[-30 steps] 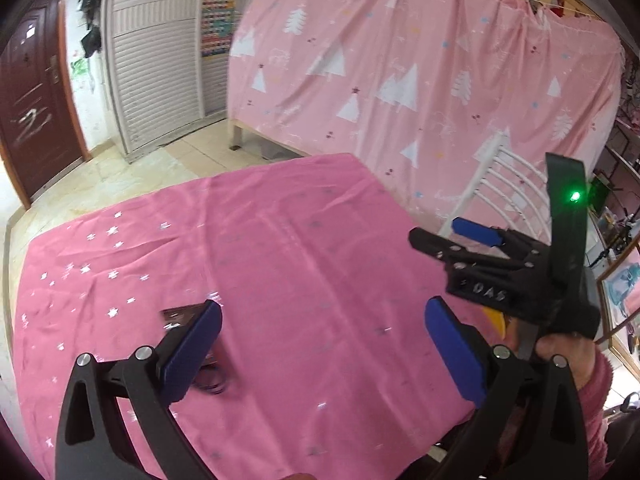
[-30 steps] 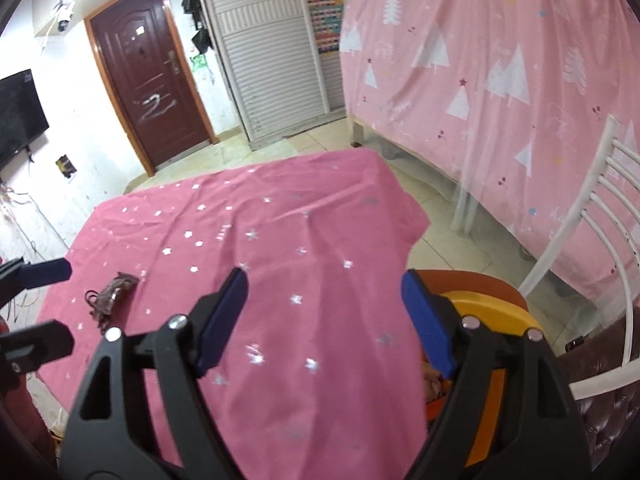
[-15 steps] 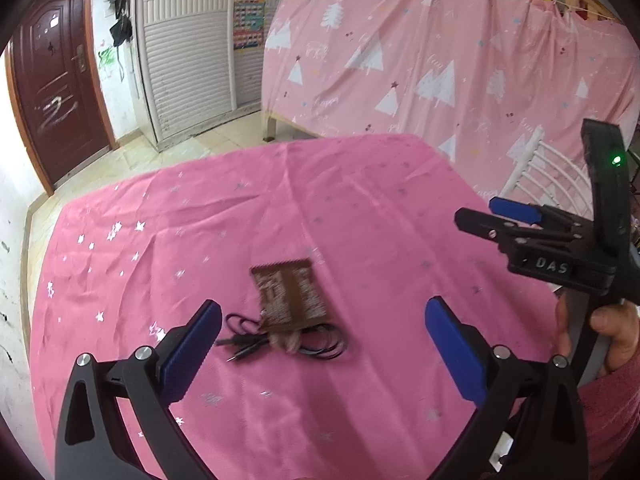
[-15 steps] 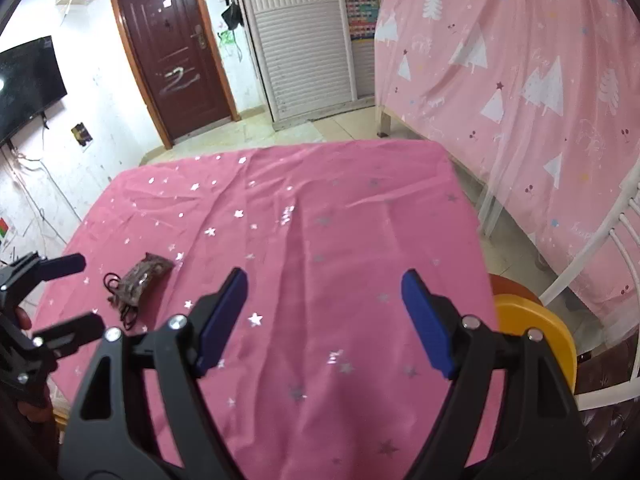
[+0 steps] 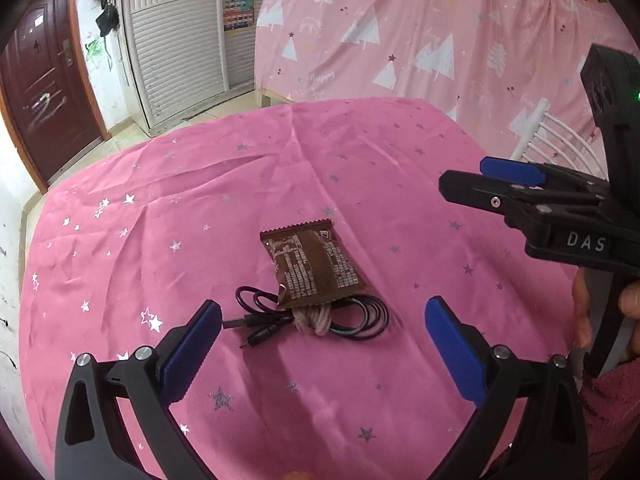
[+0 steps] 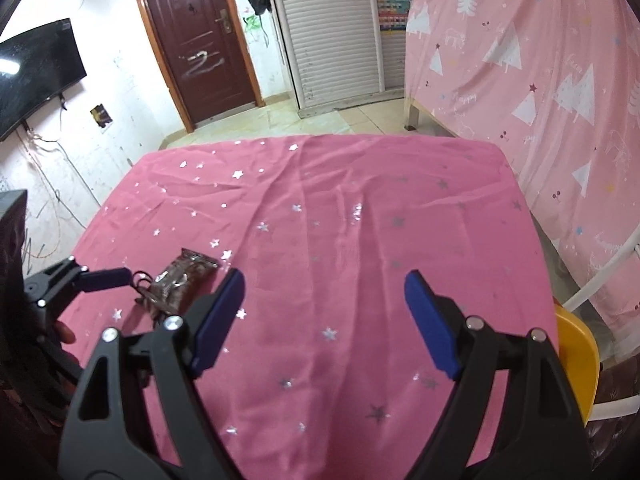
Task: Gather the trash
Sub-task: 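Grasp the brown snack wrapper with the right gripper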
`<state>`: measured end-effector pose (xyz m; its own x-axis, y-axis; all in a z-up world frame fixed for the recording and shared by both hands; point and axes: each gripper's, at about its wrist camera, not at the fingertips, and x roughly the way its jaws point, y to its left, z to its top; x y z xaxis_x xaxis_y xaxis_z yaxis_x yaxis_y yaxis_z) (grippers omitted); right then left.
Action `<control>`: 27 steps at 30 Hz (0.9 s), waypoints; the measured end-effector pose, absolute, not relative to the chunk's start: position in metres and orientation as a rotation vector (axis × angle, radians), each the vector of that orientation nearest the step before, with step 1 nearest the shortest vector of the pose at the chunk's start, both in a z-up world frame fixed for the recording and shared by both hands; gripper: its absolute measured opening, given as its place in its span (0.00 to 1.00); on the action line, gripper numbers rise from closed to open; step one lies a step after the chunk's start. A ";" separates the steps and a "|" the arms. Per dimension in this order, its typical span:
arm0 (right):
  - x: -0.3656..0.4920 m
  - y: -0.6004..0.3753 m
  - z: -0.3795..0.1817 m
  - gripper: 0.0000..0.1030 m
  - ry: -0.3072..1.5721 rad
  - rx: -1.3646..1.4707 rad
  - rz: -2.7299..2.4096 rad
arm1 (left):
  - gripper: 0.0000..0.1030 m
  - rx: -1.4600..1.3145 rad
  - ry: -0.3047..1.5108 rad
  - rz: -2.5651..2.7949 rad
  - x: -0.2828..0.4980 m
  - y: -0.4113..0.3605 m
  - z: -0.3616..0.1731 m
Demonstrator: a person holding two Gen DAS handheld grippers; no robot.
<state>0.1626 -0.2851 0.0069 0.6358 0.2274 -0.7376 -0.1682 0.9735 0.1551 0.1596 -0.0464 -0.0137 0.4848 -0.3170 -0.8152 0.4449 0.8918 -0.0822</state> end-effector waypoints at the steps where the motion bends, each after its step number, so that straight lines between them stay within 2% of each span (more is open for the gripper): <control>1: 0.163 -0.283 0.007 0.77 0.853 0.070 0.229 | 0.92 0.142 0.964 -0.473 0.161 -0.047 -0.015; 4: 0.162 -0.277 0.007 0.77 0.855 0.062 0.235 | 0.84 0.139 0.971 -0.464 0.164 -0.049 -0.019; 5: 0.163 -0.276 0.007 0.77 0.856 0.060 0.237 | 0.74 0.142 0.976 -0.459 0.165 -0.049 -0.020; 13: 0.161 -0.255 0.007 0.77 0.870 0.058 0.298 | 0.71 0.150 0.945 -0.461 0.158 -0.048 -0.019; 27: 0.164 -0.197 -0.002 0.77 0.903 -0.012 0.414 | 0.69 0.093 0.911 -0.438 0.126 -0.002 -0.008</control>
